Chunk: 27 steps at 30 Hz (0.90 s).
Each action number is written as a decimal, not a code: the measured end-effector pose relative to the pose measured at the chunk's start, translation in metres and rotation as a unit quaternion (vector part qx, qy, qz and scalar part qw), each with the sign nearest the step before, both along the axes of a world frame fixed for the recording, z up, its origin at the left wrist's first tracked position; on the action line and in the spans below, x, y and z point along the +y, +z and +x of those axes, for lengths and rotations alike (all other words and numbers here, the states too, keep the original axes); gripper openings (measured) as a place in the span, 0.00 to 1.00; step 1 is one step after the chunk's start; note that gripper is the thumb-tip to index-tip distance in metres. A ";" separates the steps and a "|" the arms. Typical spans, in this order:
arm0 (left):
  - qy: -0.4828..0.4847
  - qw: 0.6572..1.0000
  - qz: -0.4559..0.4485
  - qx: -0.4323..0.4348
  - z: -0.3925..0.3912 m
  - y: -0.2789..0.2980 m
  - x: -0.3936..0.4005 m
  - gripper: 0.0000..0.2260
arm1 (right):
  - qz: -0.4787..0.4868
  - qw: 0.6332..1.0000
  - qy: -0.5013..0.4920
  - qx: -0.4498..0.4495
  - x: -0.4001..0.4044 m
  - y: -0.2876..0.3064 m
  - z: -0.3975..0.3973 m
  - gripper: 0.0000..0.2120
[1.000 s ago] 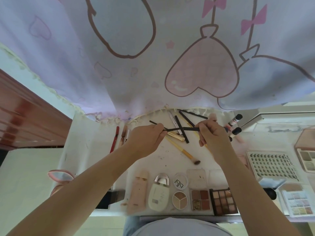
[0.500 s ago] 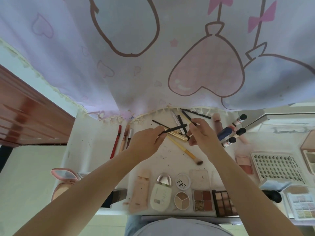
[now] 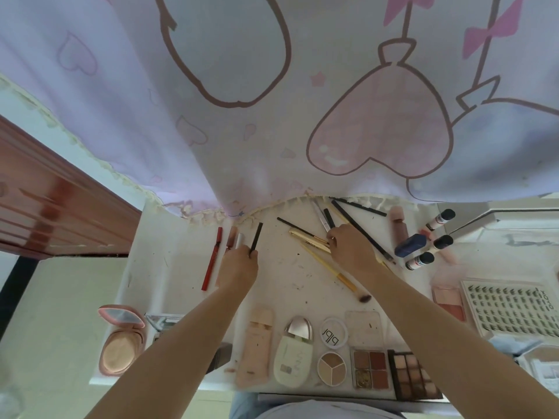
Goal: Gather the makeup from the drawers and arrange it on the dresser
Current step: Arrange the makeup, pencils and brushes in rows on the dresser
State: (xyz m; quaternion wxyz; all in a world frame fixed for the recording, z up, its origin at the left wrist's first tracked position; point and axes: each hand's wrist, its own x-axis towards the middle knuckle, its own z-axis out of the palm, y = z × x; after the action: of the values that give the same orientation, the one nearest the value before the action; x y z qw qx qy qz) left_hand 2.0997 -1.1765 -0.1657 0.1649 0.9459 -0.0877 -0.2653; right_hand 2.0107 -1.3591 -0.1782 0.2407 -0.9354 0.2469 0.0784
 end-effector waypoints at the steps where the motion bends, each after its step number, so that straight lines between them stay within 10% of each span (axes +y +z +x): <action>1: 0.002 1.000 0.020 0.001 0.000 -0.003 0.000 0.15 | -0.013 1.000 0.007 0.009 -0.002 -0.002 0.003 0.14; 17: -0.084 0.988 0.071 -0.106 0.000 -0.007 0.006 0.21 | -0.091 0.991 0.082 0.050 0.001 -0.007 -0.012 0.16; 23: -0.306 0.932 -0.009 -0.194 -0.028 0.027 -0.035 0.31 | 0.122 0.986 0.040 -0.110 -0.001 0.045 -0.029 0.10; 27: -0.329 0.931 -0.026 -0.153 -0.045 0.058 -0.066 0.09 | 0.229 0.946 -0.122 -0.196 0.002 0.086 -0.036 0.15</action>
State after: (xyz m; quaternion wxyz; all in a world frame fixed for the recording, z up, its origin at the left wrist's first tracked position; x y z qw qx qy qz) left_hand 2.0550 -1.2426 -0.1073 0.0773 0.8886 -0.4251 -0.1542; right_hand 1.9749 -1.3575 -0.0922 0.5001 -0.8144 0.2828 -0.0816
